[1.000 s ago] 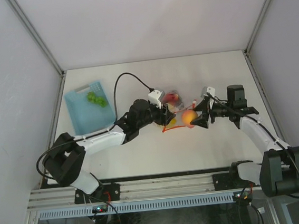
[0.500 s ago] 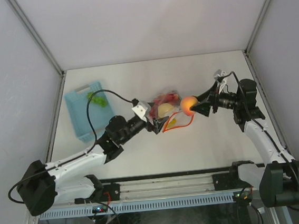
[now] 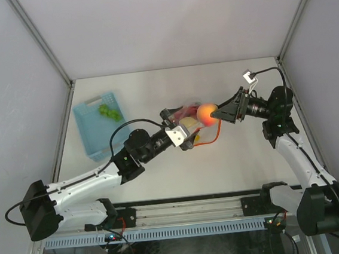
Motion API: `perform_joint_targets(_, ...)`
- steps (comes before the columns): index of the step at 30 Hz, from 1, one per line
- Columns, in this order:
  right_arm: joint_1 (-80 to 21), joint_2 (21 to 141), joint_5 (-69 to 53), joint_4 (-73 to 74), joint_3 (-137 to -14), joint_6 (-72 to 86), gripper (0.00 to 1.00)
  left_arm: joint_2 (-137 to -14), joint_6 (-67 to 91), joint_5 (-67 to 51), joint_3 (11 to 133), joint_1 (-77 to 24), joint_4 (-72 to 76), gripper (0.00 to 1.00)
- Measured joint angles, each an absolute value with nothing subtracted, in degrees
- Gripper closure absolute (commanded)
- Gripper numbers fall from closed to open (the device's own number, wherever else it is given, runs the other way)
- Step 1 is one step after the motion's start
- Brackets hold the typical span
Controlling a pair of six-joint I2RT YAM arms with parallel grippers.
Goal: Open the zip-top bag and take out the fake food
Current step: Place the fake fruit in the bin.
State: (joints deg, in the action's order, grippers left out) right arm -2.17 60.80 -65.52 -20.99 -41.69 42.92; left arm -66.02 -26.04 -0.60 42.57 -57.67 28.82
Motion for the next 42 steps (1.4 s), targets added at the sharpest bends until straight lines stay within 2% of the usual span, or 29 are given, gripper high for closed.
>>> perform_joint_targets(10,-5.13,61.21,-65.49,-23.53,-41.87,48.69,0.90,-71.85,-28.03,-4.36,48.80,-59.70,26.55,0.00)
perform_joint_targets(16,-6.24,61.30,-65.47,-23.49,-41.87,49.32,0.91,-74.19,-27.62,-5.08,50.50,-59.88,26.00,0.04)
perform_joint_targets(20,-6.81,61.30,-65.47,-23.40,-41.87,49.32,0.90,-74.70,-27.05,-4.67,51.29,-59.88,25.89,0.16)
perform_joint_targets(22,-6.98,61.30,-65.52,-23.24,-41.87,49.28,0.87,-74.81,-26.44,-4.40,51.83,-59.88,25.61,0.30)
perform_joint_targets(24,-7.03,61.30,-65.10,-22.94,-42.02,49.32,0.77,-75.00,-25.80,-4.10,52.45,-59.90,24.84,0.48)
perform_joint_targets(27,-7.05,61.30,-64.75,-22.39,-42.09,49.41,0.42,-75.07,-25.06,-4.10,52.82,-59.90,23.81,0.74)
perform_joint_targets(30,-7.07,61.30,-64.82,-21.52,-42.09,49.45,0.24,-75.07,-24.43,-3.62,52.88,-60.01,23.38,0.82)
perform_joint_targets(35,-7.03,61.30,-65.01,-20.21,-42.33,49.25,0.14,-74.89,-22.92,-2.74,52.88,-60.01,22.94,0.87)
perform_joint_targets(42,-5.65,61.25,-66.78,-19.38,-44.03,47.83,0.12,-69.93,-17.47,-1.32,49.63,-58.96,23.03,0.91)
